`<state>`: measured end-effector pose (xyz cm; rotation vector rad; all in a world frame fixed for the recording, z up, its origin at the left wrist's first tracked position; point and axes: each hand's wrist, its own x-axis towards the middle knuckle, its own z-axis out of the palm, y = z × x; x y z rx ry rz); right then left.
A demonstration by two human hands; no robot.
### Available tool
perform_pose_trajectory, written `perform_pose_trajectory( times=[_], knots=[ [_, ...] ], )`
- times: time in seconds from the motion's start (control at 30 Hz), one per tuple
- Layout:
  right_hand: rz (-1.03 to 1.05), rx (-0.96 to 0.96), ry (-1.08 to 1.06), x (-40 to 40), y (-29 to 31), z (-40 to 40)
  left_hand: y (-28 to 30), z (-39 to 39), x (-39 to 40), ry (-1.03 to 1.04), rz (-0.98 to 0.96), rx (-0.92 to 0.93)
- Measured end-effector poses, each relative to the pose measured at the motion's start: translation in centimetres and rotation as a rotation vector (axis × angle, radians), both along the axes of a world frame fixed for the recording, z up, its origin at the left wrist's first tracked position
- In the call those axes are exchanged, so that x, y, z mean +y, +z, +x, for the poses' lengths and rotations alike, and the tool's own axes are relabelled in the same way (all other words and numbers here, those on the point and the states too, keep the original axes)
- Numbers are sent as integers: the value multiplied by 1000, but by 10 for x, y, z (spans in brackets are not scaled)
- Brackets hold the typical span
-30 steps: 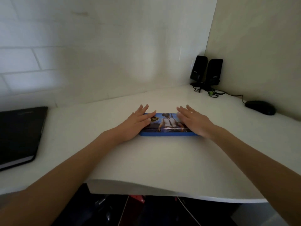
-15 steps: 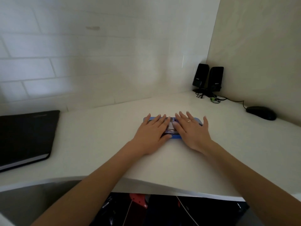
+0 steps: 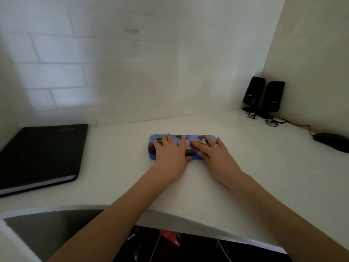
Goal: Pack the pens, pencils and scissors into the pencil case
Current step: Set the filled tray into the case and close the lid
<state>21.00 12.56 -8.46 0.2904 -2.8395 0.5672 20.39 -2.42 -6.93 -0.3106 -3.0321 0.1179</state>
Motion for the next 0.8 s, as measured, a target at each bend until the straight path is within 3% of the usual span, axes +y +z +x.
perform_pose_trajectory(
  times=[0.17, 0.47, 0.67, 0.8],
  knots=[
    [31, -25, 65, -72, 4, -47, 7, -31, -55, 203, -4, -47],
    [16, -15, 134, -176, 15, -106, 10, -85, -151, 326, 88, -85],
    [-112, 100, 156, -203, 10, -132, 4, -107, -179, 363, 103, -49],
    [-83, 136, 210, -201, -3, -149, -5, -116, -181, 379, 81, 2]
  ],
)
